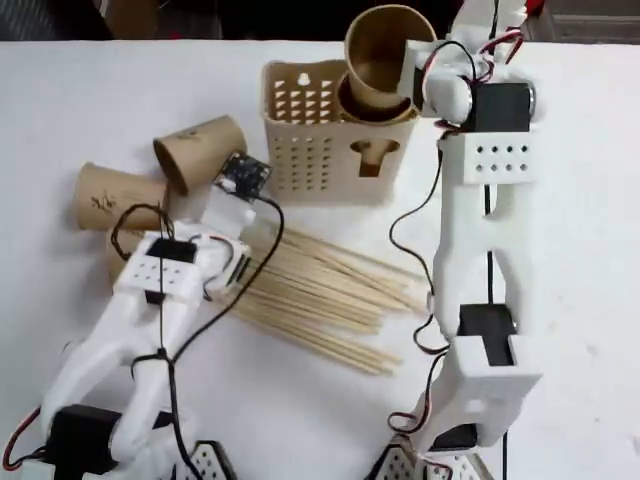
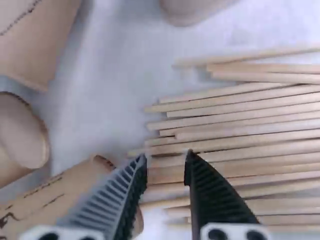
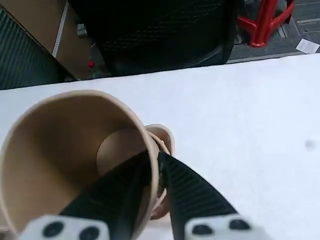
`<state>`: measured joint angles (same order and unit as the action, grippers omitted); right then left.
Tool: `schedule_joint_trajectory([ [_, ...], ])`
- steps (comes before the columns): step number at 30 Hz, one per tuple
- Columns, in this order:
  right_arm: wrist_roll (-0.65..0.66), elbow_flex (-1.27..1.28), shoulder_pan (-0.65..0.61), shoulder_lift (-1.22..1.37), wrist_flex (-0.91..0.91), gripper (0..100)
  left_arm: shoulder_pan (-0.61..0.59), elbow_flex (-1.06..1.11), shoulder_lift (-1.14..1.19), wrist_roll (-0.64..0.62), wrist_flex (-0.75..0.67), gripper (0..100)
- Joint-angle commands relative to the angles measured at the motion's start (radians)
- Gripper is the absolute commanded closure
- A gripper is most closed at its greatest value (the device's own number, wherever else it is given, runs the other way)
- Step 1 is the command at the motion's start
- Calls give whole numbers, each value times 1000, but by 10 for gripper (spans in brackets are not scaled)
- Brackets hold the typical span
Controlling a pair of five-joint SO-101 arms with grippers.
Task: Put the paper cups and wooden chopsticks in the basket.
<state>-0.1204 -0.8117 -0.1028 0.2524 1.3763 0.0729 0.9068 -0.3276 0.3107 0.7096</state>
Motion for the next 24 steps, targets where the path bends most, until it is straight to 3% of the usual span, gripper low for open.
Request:
schedule_joint_trajectory([
  [1,-5,-40,1,-1,22,904,13,-3,-44,5,-17,865],
  [6,-3,-44,1,-15,25,704,13,-3,-44,5,-17,865],
  [10,-2,-44,-13,-70,42,646,13,-3,-44,5,-17,865],
  [14,15,-43,-41,-166,202,738,8,-5,-45,5,-17,865],
  [17,123,-31,-65,-237,348,875,-10,-12,-53,5,-17,865],
  [19,199,48,-58,-282,348,975,-36,-31,-54,3,-14,864],
  [24,229,420,-24,-409,321,982,-122,-166,-54,-5,103,861],
])
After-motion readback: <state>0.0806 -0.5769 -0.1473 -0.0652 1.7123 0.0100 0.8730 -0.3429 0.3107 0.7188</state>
